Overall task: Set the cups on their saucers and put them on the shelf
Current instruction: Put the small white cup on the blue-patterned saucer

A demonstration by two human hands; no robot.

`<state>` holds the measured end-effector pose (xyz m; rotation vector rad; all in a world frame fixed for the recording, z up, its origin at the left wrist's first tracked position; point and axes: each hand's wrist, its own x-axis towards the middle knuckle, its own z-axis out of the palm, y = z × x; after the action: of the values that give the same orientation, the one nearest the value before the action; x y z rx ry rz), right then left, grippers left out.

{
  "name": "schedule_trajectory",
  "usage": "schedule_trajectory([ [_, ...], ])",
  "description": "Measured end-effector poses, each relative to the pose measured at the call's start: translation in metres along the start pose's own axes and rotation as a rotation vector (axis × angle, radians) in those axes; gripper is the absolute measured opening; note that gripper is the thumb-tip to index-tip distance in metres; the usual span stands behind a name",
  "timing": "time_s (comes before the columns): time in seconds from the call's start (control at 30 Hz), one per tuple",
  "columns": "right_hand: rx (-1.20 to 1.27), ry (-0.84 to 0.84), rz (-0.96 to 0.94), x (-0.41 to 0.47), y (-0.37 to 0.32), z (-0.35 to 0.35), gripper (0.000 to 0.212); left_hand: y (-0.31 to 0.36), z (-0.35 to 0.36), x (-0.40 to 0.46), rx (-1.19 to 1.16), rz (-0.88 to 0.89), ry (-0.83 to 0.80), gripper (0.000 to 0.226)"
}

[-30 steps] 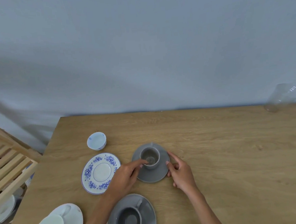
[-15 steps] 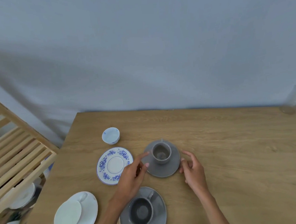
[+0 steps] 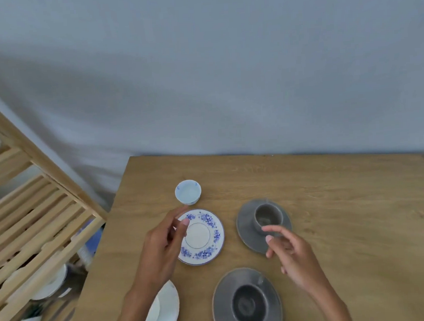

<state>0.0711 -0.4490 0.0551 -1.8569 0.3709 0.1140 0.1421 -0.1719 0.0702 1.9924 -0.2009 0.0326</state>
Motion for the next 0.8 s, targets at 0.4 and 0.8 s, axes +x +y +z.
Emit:
schedule_trajectory([
  [0.4,-0.519,-0.131,0.155,0.047,-0.038,0.09,0.044,-0.074,-0.025,0.087,0.054,0.013,-0.213,0.025],
  [0.8,-0.594,-0.161,0.203,0.064,-0.033,0.118,0.051,-0.109,-0.006,0.103,0.334,0.064,-0.226,0.025],
])
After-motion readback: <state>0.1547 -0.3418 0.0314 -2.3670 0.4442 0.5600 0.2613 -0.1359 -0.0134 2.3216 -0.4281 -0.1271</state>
